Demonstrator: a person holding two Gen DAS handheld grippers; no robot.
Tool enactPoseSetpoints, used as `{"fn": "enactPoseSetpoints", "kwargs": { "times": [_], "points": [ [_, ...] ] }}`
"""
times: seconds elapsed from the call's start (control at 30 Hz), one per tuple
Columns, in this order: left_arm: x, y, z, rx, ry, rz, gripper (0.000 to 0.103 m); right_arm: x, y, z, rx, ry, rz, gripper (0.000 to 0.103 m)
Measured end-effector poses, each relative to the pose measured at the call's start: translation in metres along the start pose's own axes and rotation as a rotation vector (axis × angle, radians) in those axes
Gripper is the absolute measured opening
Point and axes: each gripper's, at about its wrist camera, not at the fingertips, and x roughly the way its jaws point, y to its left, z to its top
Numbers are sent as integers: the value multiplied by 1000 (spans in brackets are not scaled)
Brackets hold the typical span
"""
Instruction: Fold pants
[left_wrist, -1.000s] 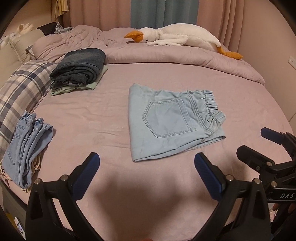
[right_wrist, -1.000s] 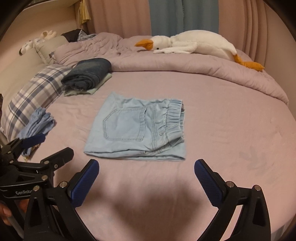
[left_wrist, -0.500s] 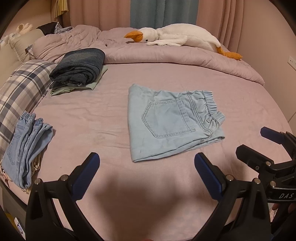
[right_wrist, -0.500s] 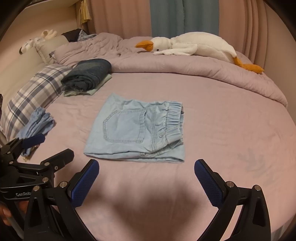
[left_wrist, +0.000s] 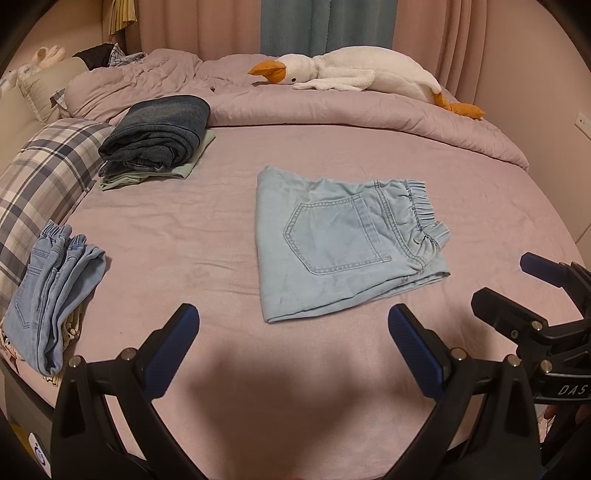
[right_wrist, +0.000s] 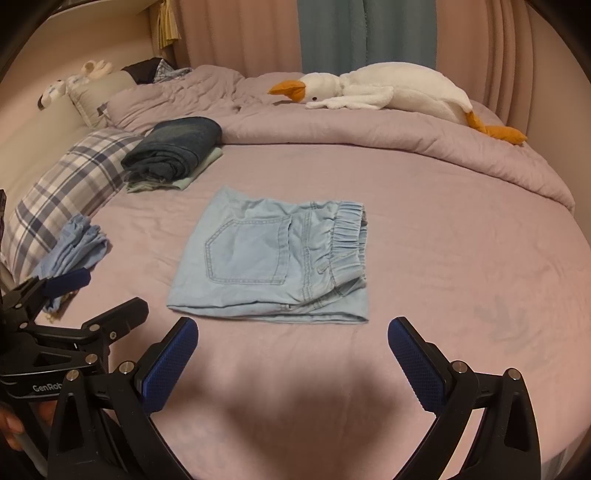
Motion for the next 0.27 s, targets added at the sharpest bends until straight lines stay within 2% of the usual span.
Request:
{"fn": "enactPoseSetpoints", "kwargs": {
  "times": [0.27],
  "points": [
    [-1,1,0,-4,-6,-3,103,1,-1,0,3,-1,3,102]
  ]
}}
